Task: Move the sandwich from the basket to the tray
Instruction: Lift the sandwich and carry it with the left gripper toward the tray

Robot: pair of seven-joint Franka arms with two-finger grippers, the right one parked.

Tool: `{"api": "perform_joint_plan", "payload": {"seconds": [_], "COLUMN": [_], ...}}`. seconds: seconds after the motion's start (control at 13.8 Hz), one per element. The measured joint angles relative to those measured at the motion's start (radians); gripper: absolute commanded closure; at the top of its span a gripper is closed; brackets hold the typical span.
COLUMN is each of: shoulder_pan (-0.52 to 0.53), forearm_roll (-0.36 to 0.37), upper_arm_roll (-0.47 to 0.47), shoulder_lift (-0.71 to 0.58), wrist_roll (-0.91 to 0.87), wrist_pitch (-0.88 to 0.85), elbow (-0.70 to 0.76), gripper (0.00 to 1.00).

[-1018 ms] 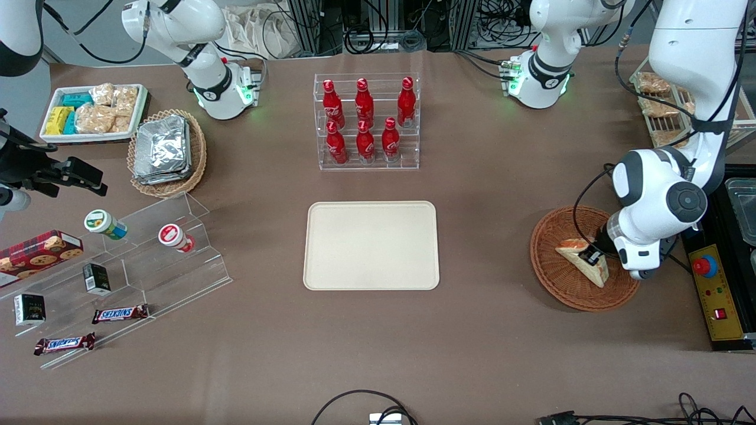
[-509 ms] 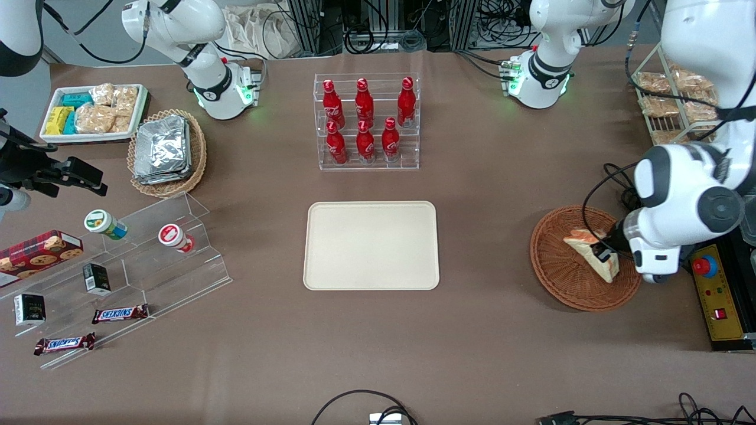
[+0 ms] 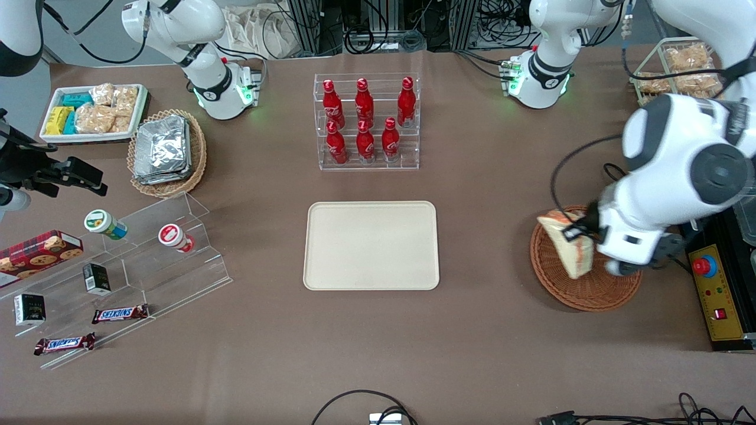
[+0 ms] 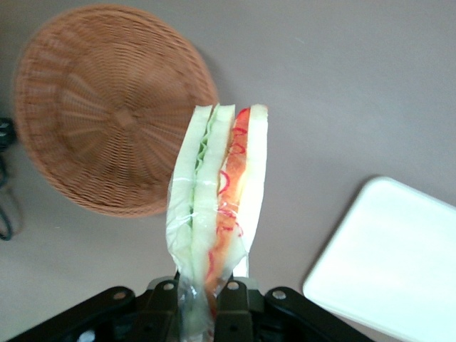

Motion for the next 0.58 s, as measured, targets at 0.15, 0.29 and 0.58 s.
{"api": "perform_joint_plan", "payload": {"seconds": [0.15, 0.29, 0.58], "shoulder_pan": [-0.101, -0.218, -0.366], "forearm_roll": [0.022, 0.059, 0.075], "upper_arm_roll": [-0.010, -0.011, -0.010], "shoulder_lift": [0.032, 0.106, 0.302], "wrist_roll": [0.000, -0.014, -0.053], "wrist_pitch": [0.001, 0.010, 0.050], "elbow": [0.004, 0.025, 0.137], "gripper": [0.91, 0.91, 0.91]}}
